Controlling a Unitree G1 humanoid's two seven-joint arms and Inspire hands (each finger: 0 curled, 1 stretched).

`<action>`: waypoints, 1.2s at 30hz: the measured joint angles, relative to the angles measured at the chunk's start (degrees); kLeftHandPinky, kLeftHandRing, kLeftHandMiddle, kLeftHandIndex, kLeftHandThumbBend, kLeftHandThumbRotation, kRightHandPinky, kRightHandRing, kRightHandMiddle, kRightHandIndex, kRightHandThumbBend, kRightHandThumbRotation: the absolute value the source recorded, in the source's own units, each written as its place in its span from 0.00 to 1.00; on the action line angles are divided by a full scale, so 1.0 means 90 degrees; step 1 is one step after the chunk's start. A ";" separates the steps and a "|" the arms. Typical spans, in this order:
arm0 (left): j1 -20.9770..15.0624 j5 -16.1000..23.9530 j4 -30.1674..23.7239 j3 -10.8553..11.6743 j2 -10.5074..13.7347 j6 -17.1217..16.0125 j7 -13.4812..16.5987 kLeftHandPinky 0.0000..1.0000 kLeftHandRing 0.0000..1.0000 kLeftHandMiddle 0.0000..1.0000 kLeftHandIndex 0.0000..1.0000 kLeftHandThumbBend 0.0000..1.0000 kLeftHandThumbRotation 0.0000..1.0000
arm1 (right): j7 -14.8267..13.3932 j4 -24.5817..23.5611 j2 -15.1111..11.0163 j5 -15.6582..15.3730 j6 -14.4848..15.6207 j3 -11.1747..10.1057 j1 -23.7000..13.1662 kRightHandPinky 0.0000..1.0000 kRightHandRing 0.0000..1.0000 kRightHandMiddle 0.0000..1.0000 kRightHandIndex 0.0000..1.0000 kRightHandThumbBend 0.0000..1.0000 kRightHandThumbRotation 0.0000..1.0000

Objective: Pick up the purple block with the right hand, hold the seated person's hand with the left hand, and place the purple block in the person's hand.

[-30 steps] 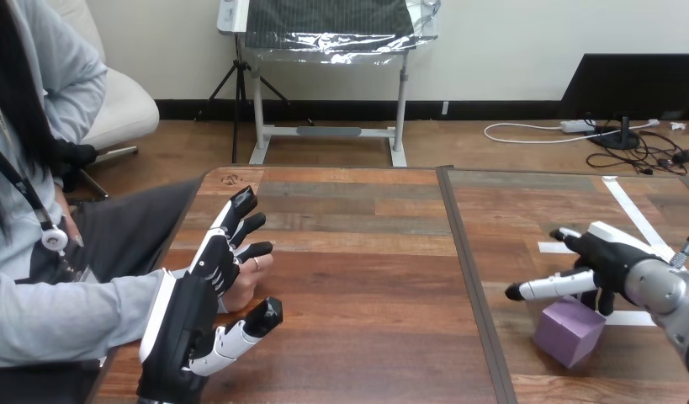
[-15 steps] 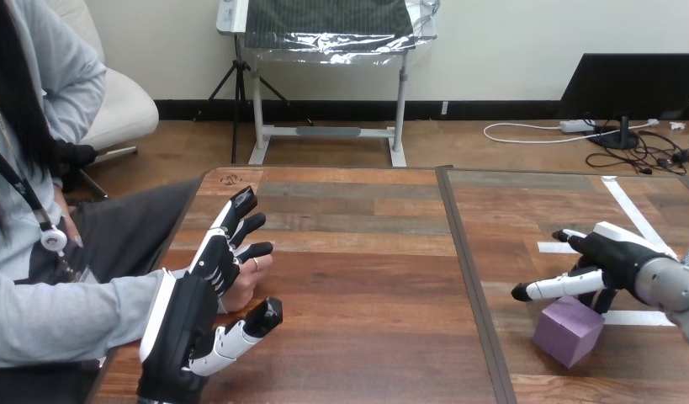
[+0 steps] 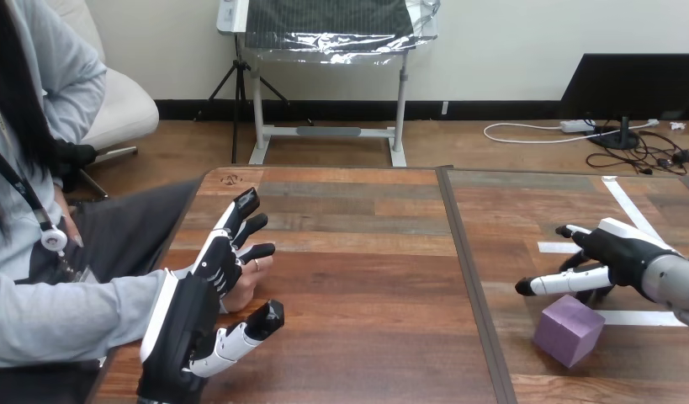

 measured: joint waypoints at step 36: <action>-0.0006 -0.0154 0.0000 0.0004 0.0006 0.0090 -0.0124 0.81 0.92 0.95 0.94 1.00 0.71 | -0.0466 -0.0002 -0.0034 0.0033 -0.0249 -0.0055 0.0001 1.00 1.00 1.00 1.00 1.00 0.77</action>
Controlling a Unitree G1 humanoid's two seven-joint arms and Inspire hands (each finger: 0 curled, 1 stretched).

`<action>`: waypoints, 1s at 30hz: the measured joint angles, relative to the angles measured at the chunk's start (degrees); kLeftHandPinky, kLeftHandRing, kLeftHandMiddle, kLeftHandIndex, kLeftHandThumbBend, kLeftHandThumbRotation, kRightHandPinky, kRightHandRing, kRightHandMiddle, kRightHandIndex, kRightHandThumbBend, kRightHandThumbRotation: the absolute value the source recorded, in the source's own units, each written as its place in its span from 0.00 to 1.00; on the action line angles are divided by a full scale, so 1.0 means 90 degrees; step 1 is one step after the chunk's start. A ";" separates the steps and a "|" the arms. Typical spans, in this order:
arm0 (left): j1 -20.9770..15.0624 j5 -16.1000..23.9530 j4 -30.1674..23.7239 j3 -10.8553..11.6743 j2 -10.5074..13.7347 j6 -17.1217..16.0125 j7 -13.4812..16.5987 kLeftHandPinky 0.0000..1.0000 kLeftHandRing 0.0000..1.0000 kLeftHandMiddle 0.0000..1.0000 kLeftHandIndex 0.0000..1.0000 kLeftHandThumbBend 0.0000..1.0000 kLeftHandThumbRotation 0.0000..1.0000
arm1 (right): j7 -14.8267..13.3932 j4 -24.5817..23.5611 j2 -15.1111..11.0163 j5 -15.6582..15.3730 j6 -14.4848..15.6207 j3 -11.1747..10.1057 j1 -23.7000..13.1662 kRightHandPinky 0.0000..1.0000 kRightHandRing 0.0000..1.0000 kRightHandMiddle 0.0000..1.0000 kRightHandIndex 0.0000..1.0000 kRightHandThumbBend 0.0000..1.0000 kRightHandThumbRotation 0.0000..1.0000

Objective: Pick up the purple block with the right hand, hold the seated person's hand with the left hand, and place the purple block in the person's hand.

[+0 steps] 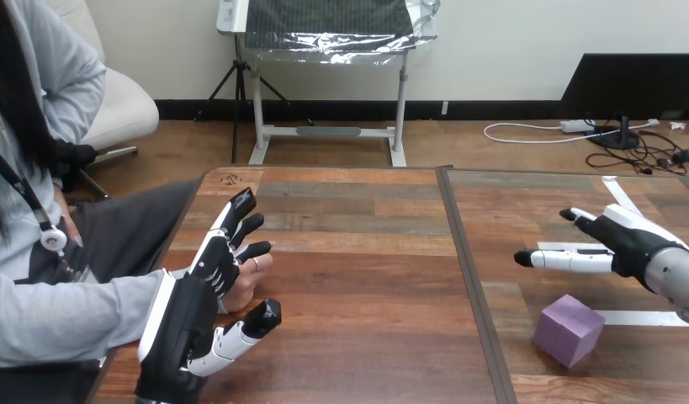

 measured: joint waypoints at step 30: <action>0.0000 0.0188 0.0002 0.0018 0.0011 -0.0004 0.0184 0.81 0.92 0.96 0.95 1.00 0.74 | 0.0101 0.0000 -0.0004 -0.0003 0.0002 -0.0002 0.0000 1.00 1.00 1.00 1.00 1.00 0.72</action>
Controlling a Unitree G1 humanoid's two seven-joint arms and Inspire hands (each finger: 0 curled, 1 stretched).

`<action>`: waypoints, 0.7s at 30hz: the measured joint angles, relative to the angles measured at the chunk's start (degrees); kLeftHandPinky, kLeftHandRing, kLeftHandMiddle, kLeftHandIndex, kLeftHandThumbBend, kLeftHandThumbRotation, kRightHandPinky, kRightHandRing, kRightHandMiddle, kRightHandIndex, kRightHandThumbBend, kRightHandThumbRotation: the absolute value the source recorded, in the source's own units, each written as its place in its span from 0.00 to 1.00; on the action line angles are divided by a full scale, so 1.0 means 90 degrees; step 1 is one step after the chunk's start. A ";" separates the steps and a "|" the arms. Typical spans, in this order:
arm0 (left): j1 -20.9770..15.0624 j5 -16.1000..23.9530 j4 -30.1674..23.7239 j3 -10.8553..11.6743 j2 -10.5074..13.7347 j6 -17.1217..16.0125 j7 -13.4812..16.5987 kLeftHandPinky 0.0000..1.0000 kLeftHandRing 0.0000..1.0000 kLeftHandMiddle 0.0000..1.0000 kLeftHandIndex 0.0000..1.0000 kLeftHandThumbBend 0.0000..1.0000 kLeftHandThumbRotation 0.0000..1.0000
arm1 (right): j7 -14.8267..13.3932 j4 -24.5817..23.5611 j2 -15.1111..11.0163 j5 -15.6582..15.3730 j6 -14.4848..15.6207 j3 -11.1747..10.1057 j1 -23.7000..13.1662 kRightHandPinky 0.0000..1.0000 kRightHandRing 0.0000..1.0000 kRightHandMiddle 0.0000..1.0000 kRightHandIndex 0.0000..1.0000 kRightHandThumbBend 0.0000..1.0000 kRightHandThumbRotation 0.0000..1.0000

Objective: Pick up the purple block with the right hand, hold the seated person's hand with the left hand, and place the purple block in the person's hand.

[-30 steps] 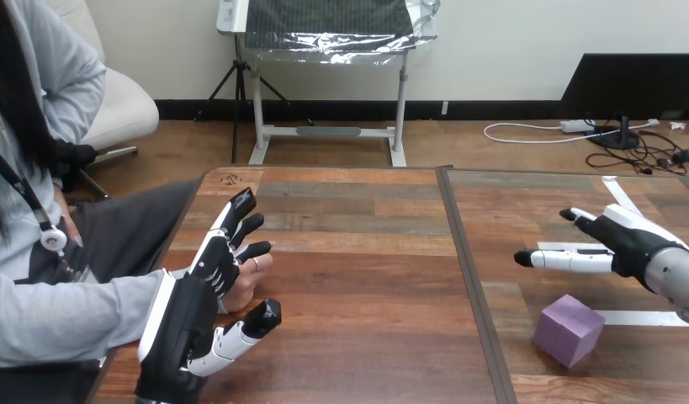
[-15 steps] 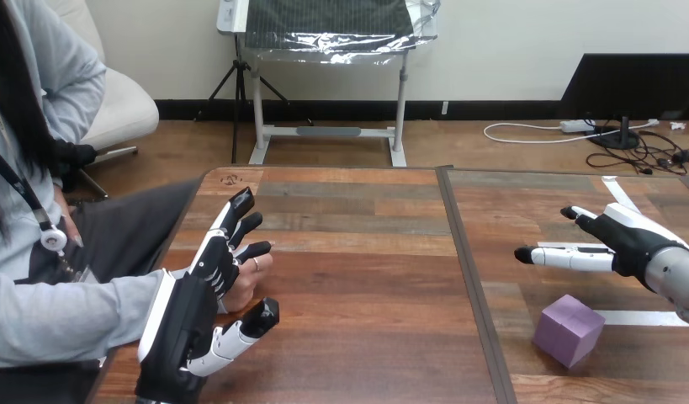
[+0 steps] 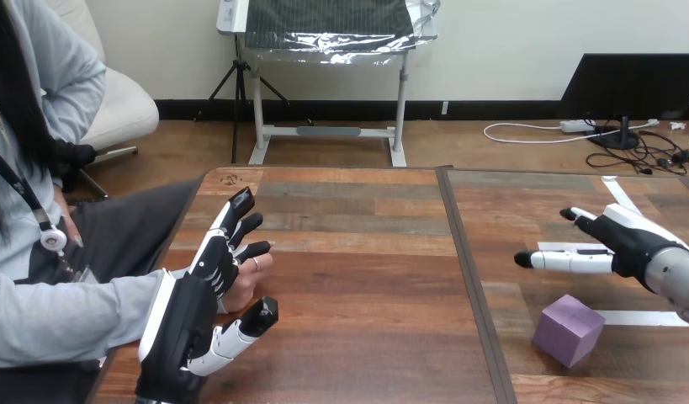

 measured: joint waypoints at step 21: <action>0.0000 0.0030 0.0005 -0.0004 -0.0001 -0.0024 -0.0011 0.81 0.92 0.96 0.95 1.00 0.73 | 0.0279 -0.0009 -0.0025 0.0114 -0.0219 -0.0001 0.0056 1.00 1.00 1.00 1.00 1.00 0.59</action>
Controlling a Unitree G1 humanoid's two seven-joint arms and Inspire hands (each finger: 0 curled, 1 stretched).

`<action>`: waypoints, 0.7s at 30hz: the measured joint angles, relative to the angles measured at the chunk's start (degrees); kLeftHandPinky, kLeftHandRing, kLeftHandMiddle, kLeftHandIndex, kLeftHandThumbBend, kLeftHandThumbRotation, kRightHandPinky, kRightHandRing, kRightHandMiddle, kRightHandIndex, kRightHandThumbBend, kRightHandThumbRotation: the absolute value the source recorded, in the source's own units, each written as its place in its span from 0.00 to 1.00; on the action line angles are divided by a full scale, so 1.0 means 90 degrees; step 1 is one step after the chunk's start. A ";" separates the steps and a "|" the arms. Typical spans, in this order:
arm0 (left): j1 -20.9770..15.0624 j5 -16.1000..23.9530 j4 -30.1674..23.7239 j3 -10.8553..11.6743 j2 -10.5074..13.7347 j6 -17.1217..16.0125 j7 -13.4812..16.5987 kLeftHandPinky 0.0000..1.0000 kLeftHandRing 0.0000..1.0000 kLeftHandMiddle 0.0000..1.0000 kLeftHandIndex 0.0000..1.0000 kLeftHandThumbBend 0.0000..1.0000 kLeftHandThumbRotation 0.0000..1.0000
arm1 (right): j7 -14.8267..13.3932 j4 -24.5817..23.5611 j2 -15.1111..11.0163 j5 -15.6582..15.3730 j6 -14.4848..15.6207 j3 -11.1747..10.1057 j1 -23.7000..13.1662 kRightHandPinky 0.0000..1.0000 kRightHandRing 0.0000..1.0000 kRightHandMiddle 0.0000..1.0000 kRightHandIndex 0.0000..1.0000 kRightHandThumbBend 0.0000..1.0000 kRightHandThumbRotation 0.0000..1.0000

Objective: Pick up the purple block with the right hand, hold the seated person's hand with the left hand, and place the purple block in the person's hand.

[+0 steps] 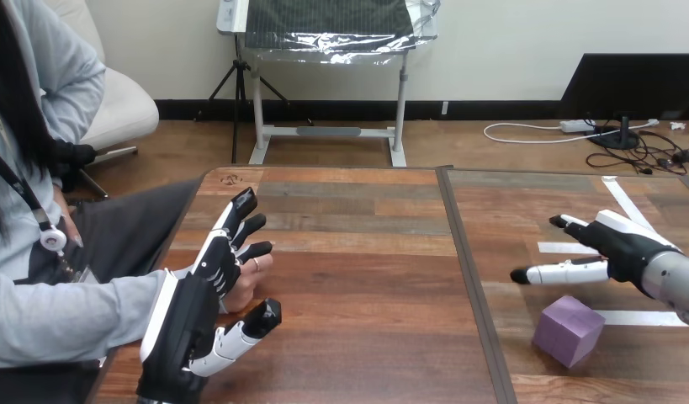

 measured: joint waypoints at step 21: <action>0.0000 -0.0073 0.0003 -0.0003 -0.0032 0.0002 -0.0037 0.80 0.91 0.95 0.94 1.00 0.71 | 0.0002 -0.0086 -0.0122 -0.0002 -0.0275 0.0007 0.0367 1.00 1.00 1.00 1.00 1.00 0.58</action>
